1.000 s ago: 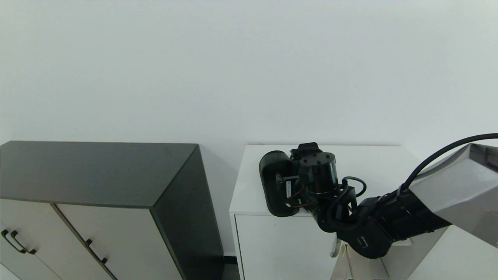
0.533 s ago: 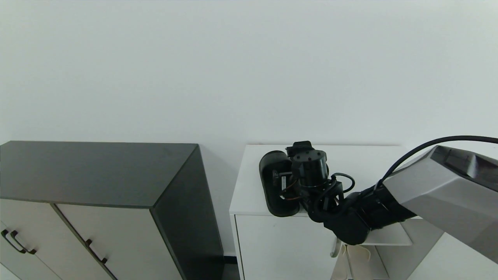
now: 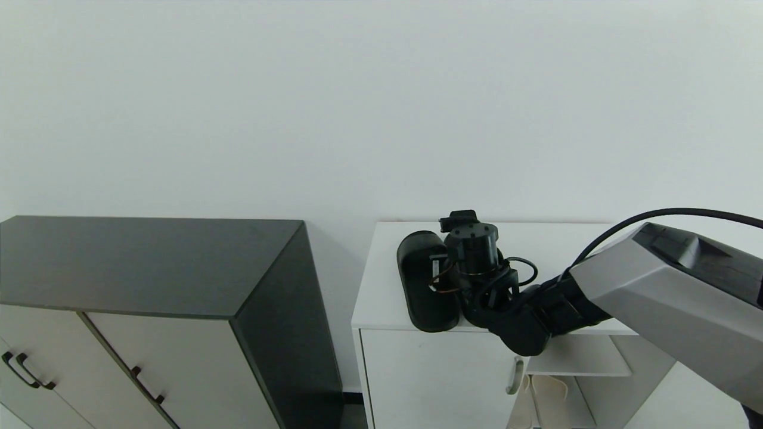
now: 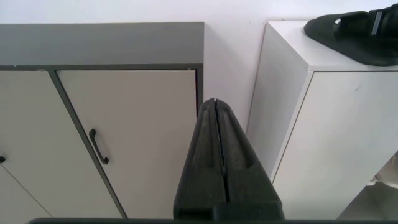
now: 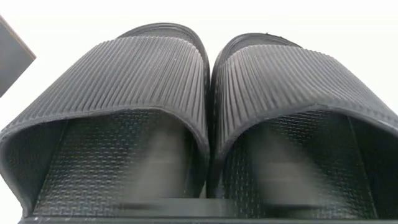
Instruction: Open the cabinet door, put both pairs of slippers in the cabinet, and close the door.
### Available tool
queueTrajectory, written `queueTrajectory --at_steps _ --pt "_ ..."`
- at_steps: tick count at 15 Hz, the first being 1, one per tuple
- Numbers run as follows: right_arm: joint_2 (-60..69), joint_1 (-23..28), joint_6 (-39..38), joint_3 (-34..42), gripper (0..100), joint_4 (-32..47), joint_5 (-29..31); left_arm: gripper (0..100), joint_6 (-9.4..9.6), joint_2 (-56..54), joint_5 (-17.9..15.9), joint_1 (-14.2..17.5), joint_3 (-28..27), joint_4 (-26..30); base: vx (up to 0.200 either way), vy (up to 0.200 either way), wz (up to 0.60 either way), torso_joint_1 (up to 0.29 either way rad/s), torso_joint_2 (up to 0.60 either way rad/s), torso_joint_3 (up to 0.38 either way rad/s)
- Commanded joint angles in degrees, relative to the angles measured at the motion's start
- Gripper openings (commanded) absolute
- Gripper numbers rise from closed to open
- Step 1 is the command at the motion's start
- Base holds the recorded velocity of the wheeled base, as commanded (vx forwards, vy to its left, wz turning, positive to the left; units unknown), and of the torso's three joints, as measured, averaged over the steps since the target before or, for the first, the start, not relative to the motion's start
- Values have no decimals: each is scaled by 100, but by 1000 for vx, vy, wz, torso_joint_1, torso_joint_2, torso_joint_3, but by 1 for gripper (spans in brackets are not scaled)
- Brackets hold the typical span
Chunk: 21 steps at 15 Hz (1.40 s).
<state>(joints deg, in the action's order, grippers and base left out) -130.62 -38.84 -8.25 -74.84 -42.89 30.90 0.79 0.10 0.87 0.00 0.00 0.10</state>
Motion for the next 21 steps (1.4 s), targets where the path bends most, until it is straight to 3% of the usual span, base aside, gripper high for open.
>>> queueTrajectory --at_steps 1,7,14,21 --pt "-77 -1 -1 -13 0 0 -23 0 0 8 1 0 0 -1 0 0 0 0 0 0" --pt "353 -89 -10 312 0 -27 -23 0 0 -1 1 0 0 -1 0 0 0 0 0 0" --pt "2243 -607 -45 2342 0 -36 -181 0 -35 -1 10 0 0 -1 0 0 0 0 0 0" --pt "2357 -642 -45 2536 0 -36 -164 0 -44 -1 10 0 0 -1 0 0 0 0 0 0"
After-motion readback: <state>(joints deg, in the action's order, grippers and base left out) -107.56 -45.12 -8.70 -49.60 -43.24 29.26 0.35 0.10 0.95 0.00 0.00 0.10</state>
